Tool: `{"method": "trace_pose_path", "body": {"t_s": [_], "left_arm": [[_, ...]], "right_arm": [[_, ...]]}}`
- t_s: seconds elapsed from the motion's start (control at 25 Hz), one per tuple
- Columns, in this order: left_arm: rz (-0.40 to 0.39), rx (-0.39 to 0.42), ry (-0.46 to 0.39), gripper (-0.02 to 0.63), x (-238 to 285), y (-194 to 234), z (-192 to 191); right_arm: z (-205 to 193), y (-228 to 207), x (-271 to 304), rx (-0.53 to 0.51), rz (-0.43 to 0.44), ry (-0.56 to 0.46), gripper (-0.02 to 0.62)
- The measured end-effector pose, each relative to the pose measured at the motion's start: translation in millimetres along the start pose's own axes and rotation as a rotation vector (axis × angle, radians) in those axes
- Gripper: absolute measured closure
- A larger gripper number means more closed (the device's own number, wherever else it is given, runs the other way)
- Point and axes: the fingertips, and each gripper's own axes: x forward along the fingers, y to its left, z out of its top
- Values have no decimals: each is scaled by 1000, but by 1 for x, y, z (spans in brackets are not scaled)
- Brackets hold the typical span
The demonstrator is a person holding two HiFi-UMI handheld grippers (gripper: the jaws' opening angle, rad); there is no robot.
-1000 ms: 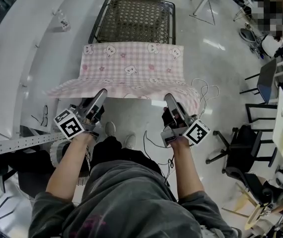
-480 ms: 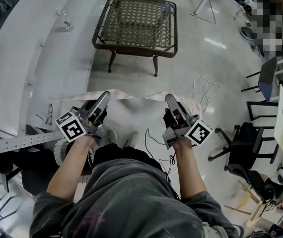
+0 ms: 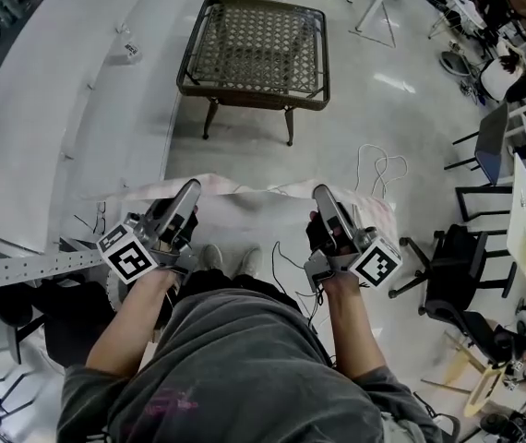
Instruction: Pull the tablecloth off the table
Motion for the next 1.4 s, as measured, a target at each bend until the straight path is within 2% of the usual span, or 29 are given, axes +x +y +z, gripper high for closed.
{"method": "trace_pose_path", "body": {"t_s": [0.48,0.8,0.96,1.4], "left_arm": [[-47,66,-6,604,-4,0,39],[-66,62,-24,604,-6,0,54],[-63,44,-16,604,-5,14,59],[-63,44,-11,604,-5,17,64]], "right_arm": [[4,32,22,-63,19,-46,589],[5,42,33,-90,14,-65,589],[1,36,43,-79,-12,-60,589],[-2,39,52,-71,-4,-55,589]]}}
